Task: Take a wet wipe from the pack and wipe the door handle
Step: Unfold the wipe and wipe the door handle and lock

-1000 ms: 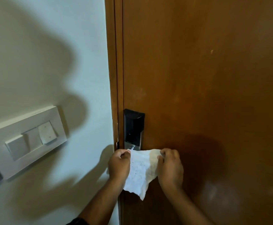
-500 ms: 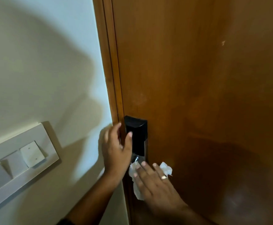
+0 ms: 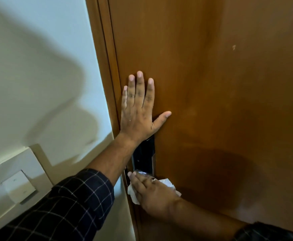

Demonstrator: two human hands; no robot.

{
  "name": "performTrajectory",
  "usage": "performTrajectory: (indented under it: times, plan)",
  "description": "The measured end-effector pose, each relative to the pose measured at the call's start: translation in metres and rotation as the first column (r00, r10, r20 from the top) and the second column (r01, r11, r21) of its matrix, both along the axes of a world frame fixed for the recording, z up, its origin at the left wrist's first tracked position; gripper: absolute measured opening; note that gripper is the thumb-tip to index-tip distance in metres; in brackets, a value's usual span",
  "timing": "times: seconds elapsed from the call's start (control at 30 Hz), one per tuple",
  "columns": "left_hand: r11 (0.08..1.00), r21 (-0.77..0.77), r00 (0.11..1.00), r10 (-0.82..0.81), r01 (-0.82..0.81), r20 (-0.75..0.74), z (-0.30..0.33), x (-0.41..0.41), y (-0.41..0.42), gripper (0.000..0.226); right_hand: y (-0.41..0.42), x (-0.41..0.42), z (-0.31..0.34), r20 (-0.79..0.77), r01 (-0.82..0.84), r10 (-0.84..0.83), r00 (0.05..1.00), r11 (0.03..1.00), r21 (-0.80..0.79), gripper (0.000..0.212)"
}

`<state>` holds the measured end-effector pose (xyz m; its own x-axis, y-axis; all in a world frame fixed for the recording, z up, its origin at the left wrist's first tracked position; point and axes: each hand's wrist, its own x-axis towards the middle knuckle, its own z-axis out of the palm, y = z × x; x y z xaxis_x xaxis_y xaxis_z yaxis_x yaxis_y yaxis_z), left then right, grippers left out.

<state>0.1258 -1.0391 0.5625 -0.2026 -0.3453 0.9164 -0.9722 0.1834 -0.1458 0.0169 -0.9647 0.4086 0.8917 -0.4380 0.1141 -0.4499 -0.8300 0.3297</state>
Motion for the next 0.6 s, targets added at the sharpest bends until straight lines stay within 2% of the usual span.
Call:
performTrajectory:
  times: [0.1,0.2,0.27,0.33,0.43,0.53,0.6]
  plan:
    - [0.999,-0.026,1.000,-0.018,0.018,0.008,0.003,-0.002,-0.002,0.092,0.001,-0.048,-0.013,0.078,-0.022,0.026,0.997,0.998,-0.064,0.051]
    - [0.999,-0.045,1.000,-0.030,0.030,0.003,0.002,-0.003,-0.002,0.090,-0.004,-0.091,-0.026,0.074,-0.117,0.124,0.990,0.989,-0.087,0.053]
    - [0.998,-0.059,1.000,-0.024,0.024,-0.006,0.001,-0.003,-0.004,0.089,-0.008,-0.095,-0.030,0.033,-0.183,0.187,0.982,0.977,-0.109,0.054]
    - [0.997,-0.069,1.000,-0.016,0.015,-0.013,0.001,-0.003,-0.005,0.089,-0.005,-0.077,-0.030,0.064,-0.190,0.200,0.978,0.972,-0.138,0.049]
    - [0.997,-0.071,1.000,-0.015,0.014,-0.011,0.001,-0.003,-0.005,0.089,0.003,-0.028,-0.021,0.104,-0.062,0.072,0.992,0.994,-0.095,0.054]
    - [0.998,-0.070,1.000,-0.010,0.009,-0.015,0.001,-0.003,-0.004,0.088,0.004,0.009,-0.012,-0.021,0.075,-0.075,0.997,0.997,-0.025,0.059]
    - [0.998,-0.064,1.000,-0.001,0.000,-0.014,0.000,-0.003,-0.004,0.088,0.005,0.022,-0.009,-0.020,0.153,-0.152,0.988,0.988,0.006,0.054]
